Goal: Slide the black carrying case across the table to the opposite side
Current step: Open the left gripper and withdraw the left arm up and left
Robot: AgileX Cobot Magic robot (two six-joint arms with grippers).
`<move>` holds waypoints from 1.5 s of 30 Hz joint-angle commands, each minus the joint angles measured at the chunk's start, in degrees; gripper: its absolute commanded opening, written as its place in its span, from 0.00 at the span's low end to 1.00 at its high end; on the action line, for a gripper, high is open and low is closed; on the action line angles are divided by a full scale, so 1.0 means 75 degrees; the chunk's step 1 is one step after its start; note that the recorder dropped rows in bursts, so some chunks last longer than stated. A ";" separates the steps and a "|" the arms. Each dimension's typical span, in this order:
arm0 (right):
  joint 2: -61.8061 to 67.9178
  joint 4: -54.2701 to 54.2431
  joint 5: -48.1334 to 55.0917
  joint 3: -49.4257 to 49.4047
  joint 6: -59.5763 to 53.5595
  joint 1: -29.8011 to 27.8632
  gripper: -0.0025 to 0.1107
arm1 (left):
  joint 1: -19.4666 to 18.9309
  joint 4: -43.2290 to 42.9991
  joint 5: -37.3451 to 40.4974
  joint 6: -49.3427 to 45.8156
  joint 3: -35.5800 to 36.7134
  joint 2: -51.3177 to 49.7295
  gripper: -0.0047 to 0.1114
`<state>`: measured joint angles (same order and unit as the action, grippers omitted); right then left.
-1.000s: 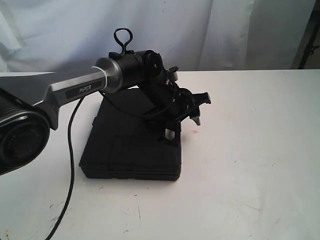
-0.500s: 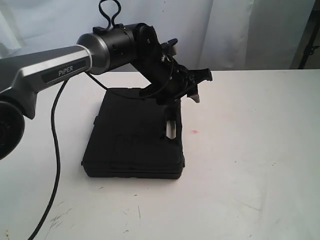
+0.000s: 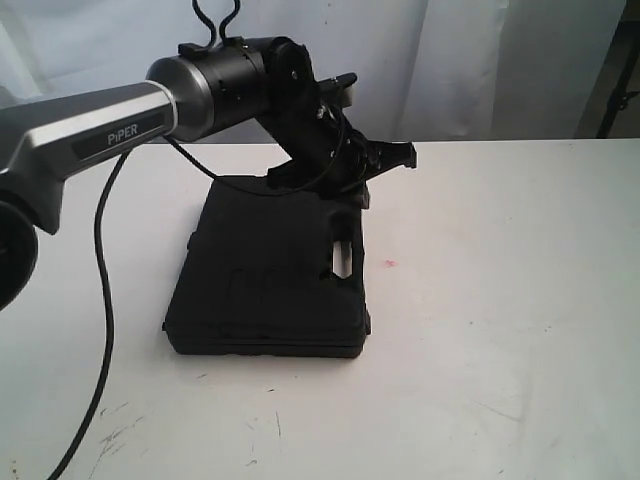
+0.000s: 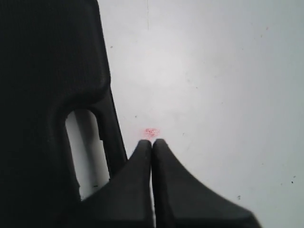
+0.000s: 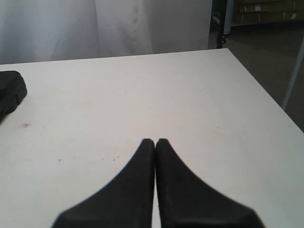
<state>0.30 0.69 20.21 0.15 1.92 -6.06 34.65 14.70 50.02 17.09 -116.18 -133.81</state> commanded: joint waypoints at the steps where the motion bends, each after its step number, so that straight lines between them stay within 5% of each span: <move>1: -0.0040 -0.0041 -0.0058 -0.0020 0.0033 0.0020 0.02 | 0.0001 -0.0741 0.0012 -0.0092 -0.0052 0.0500 0.04; 21: -0.0040 -0.0041 -0.0058 -0.0020 0.0033 0.0020 0.02 | -0.0233 -0.1841 0.0460 -0.0208 0.0344 0.1205 0.04; 45: -0.0040 -0.0041 -0.0058 -0.0020 0.0033 0.0020 0.02 | -0.1428 -0.1858 -0.2484 -0.0347 0.5923 0.4970 0.04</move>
<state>0.30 0.55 20.21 0.15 1.92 -6.06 24.03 0.74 33.85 14.84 -74.36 -98.85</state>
